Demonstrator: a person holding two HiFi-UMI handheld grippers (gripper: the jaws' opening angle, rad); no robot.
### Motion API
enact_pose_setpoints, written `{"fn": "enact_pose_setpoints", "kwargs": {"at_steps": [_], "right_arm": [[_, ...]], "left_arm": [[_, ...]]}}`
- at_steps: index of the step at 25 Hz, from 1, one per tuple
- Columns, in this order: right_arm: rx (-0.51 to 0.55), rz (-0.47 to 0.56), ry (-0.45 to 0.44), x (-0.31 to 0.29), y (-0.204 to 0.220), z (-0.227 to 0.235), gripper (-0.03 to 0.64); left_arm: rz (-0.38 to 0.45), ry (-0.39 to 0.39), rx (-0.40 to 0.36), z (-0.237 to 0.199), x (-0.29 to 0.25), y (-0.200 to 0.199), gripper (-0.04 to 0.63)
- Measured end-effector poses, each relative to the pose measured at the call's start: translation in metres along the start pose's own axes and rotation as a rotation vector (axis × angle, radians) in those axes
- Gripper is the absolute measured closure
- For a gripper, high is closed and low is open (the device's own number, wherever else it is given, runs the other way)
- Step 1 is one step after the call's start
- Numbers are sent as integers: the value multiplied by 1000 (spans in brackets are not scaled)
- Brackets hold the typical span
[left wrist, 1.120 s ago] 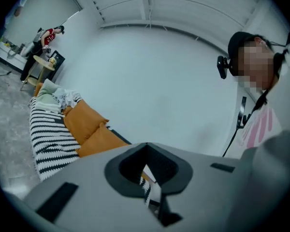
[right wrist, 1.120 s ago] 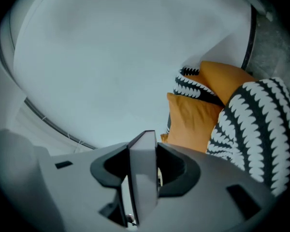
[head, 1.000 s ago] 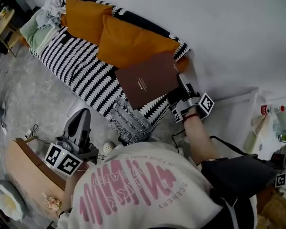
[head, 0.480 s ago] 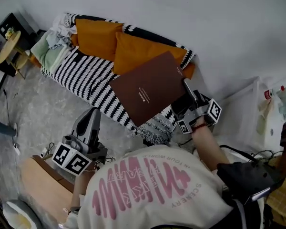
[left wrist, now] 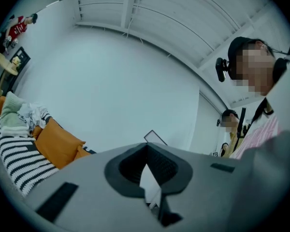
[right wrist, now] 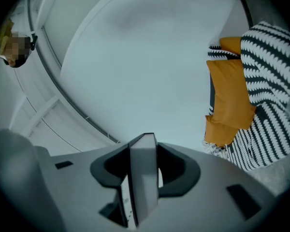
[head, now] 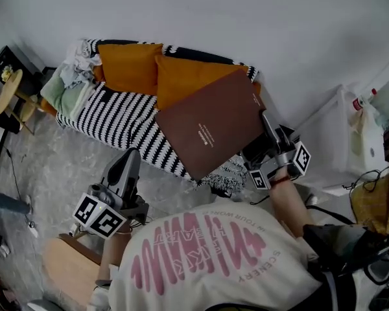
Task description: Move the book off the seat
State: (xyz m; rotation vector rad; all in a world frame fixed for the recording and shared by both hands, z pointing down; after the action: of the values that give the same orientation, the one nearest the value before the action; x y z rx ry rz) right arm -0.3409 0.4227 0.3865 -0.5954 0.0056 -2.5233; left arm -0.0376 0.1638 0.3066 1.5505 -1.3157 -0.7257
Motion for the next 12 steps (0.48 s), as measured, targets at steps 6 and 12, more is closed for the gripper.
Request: {"fn": "enact_pose_setpoints", "kwargs": {"at_steps": [6, 12], "right_arm": [[9, 75, 31, 19, 15, -6, 459], [14, 96, 48, 22, 17, -7, 459]], "left_arm": [[47, 47, 32, -9, 11, -13, 586], [34, 51, 16, -15, 11, -15, 586]]}}
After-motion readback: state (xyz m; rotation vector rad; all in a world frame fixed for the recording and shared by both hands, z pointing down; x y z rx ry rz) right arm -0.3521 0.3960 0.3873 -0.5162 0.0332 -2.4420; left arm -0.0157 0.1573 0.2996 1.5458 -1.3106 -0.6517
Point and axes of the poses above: the fingertips, and each gripper's own axes: x backward along the fingers, z to its right, y out of its underside, the point moved 9 cm from there along x, backward along the fingers, and after that the axes turned 5 degrees about y, right-handed, at the moved point
